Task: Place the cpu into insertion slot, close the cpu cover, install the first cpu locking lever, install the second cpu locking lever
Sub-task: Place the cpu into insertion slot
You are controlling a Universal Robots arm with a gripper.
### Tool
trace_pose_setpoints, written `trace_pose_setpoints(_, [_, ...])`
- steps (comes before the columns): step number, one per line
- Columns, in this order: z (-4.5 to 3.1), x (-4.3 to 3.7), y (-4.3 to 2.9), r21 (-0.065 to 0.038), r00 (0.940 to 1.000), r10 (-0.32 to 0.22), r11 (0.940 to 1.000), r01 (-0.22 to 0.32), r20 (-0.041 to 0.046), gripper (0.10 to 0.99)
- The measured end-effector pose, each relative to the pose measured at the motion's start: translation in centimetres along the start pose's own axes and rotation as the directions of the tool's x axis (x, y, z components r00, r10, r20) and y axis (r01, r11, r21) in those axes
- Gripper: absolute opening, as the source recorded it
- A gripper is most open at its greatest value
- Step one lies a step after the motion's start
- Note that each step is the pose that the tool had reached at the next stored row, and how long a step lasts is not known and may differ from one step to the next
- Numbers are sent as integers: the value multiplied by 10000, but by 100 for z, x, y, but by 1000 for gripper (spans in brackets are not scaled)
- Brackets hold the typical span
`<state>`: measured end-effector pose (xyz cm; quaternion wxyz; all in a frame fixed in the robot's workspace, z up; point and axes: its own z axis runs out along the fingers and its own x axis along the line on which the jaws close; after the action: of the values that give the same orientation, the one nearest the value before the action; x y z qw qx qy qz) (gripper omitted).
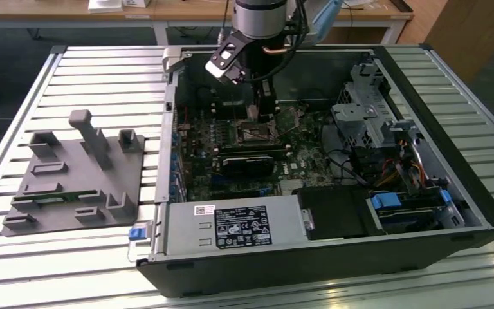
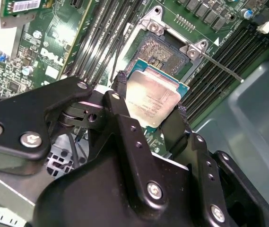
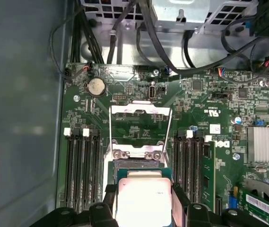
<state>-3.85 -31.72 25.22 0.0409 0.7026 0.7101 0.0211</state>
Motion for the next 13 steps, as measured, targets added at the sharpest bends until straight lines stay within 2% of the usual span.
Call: trace_pose_setpoints(13, [144, 18, -13, 1, 10000, -5, 10000, 5, 54, 541])
